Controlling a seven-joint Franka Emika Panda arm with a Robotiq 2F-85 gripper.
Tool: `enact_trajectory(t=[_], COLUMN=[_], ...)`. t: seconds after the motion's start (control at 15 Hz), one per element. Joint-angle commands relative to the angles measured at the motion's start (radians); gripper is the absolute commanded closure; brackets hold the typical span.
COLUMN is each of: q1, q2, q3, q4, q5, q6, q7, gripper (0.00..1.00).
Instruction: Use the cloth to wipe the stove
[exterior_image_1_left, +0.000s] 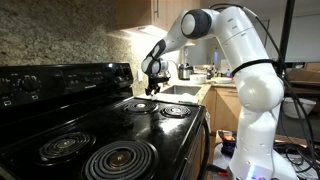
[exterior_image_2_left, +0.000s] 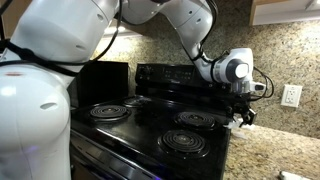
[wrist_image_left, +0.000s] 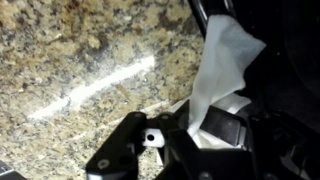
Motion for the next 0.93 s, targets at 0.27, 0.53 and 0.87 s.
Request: enact_trajectory(t=[0.27, 0.53, 0.87], q1=[-0.032, -0.017, 0.048], q2=[0.033, -0.034, -0.024], q3=[0.054, 0.106, 0.143], q4=[0.067, 0.043, 0.036], q5=[0.038, 0.077, 0.066], q6=[0.022, 0.017, 0.023], q7=[-0.019, -0.034, 0.004], gripper=[0.92, 0.91, 0.91])
